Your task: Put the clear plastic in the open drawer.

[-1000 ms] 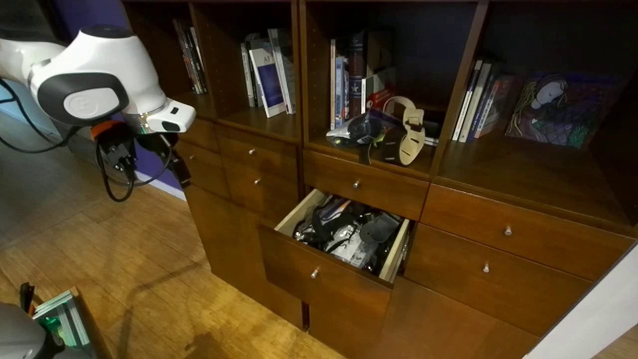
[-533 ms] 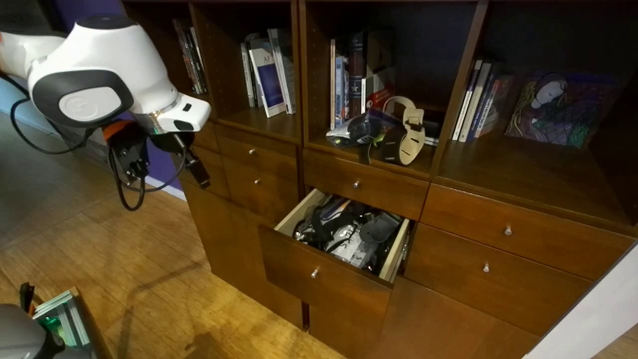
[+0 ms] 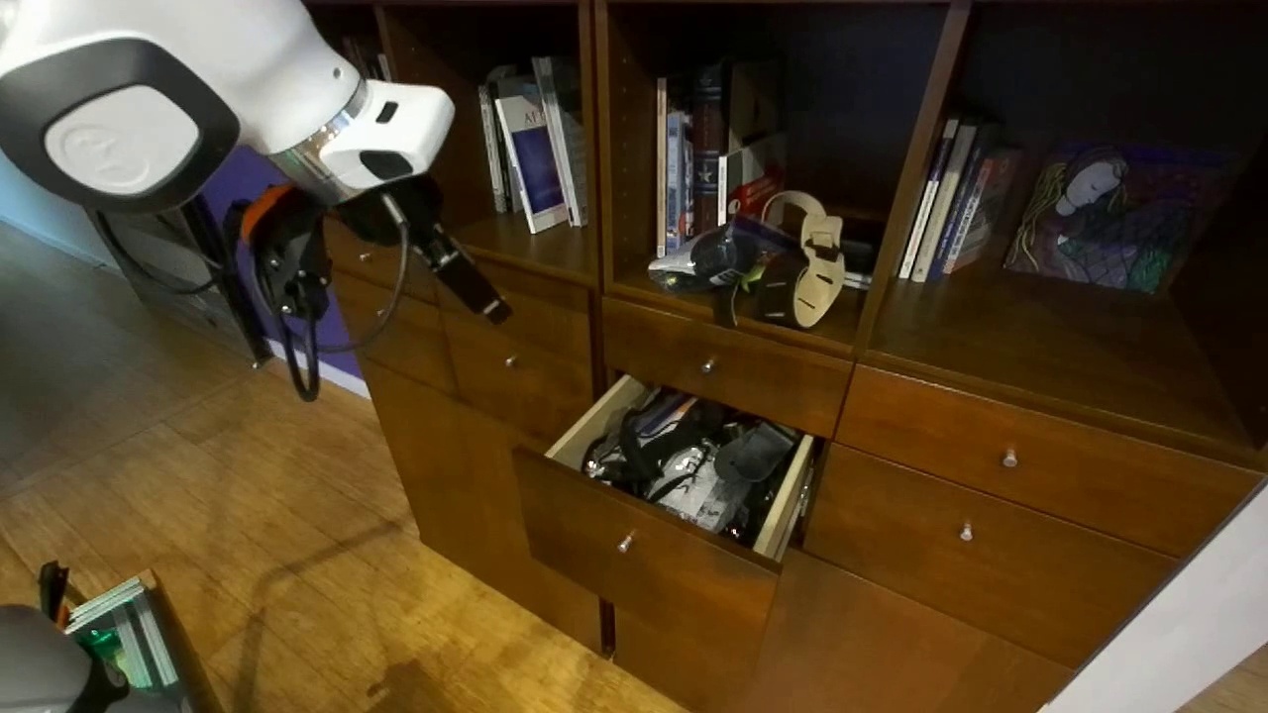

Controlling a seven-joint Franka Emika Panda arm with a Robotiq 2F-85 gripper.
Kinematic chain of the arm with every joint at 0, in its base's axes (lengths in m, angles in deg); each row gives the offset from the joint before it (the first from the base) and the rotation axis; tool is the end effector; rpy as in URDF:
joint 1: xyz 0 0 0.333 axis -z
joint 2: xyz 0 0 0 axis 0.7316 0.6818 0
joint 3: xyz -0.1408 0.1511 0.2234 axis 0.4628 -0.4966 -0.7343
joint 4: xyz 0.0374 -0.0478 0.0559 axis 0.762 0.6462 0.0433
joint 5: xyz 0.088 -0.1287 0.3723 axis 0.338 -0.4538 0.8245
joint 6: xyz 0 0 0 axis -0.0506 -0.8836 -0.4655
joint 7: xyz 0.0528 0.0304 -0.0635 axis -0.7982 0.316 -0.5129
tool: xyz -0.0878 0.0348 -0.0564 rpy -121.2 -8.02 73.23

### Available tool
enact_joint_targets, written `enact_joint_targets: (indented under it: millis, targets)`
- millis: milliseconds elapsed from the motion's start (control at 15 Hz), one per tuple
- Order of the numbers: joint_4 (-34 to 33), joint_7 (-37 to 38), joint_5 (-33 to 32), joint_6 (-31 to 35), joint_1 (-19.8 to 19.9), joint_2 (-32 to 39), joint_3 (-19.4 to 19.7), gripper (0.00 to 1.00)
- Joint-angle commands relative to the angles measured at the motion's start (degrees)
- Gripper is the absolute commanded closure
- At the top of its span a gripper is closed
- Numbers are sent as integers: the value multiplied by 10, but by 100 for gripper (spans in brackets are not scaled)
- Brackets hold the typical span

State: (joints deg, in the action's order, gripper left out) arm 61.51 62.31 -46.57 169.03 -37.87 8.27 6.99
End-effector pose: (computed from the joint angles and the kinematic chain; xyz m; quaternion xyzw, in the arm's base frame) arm 0.4054 -0.1555 0.5621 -0.9485 0.1479 -0.2784 0.0307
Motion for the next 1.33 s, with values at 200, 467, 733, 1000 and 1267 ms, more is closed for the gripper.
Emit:
enact_joint_targets:
  millis: [200,467,733,1000,1267]
  targets:
    - [-155,-65,16,39,-21,120,53,0]
    - [-135,-57,8,37,-10,107,45,0]
    - [-132,-57,8,37,-10,103,44,0]
    - [-131,-57,8,37,-10,102,44,0]
    - [-188,-77,28,133,-20,183,67,0]
